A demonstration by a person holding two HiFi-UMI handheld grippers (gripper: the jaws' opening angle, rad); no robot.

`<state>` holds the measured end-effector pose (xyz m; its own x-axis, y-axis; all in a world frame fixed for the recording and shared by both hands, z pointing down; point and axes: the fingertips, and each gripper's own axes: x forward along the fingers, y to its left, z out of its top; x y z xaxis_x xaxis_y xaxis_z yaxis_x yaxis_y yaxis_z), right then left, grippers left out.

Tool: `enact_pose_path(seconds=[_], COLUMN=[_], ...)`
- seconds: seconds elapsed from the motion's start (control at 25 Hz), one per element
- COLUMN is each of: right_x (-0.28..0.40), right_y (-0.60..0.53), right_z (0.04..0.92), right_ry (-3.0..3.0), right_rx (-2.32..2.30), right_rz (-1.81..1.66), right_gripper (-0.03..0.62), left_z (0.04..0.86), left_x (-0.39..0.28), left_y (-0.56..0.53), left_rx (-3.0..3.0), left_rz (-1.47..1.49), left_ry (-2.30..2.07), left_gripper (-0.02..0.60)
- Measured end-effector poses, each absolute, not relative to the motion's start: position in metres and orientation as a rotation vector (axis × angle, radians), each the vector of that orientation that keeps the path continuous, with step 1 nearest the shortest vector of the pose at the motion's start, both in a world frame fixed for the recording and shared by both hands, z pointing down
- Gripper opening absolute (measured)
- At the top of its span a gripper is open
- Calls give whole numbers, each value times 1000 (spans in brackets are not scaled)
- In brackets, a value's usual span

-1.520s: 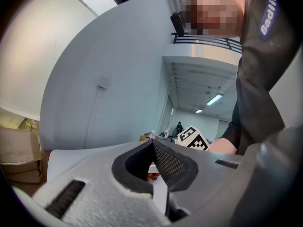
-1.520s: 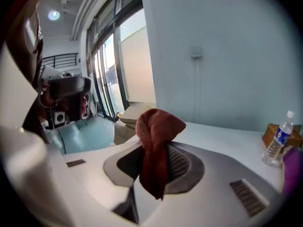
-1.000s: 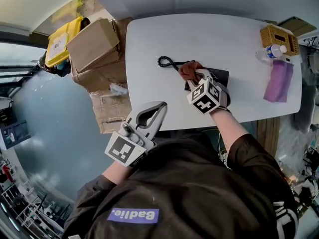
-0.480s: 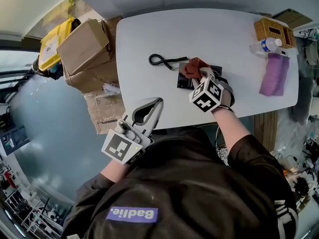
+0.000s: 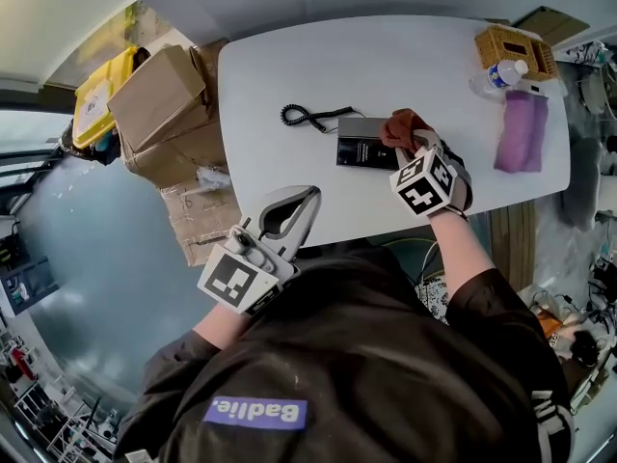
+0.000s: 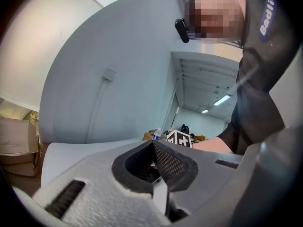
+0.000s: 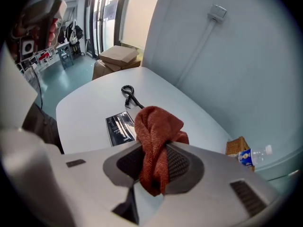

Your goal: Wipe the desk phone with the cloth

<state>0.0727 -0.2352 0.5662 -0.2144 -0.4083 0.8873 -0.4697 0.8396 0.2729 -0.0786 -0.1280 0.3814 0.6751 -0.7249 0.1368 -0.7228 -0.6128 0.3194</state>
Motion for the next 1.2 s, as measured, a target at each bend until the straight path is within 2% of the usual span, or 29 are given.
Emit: enact_pose_path(seconds=[0.24, 0.44, 0.6, 0.76, 1.2], right_x=[29, -33, -53, -38, 69], right_y=[-217, -190, -176, -171, -177], right_z=[560, 583, 604, 612, 573], right_ry=[-1884, -1915, -1896, -1855, -1754], right_rx=[610, 463, 396, 411, 670], right_rz=[20, -32, -43, -32, 30], right_gripper=[114, 114, 114, 114, 114], left_z=[383, 382, 389, 386, 374], left_x=[-103, -129, -145, -153, -130], left_y=[-111, -95, -78, -69, -71], left_rx=[2515, 2448, 2399, 2417, 2540], left_rz=[26, 16, 42, -1, -4], left_ry=[-1201, -1266, -1304, -1317, -1204], left_gripper=[17, 17, 17, 17, 17])
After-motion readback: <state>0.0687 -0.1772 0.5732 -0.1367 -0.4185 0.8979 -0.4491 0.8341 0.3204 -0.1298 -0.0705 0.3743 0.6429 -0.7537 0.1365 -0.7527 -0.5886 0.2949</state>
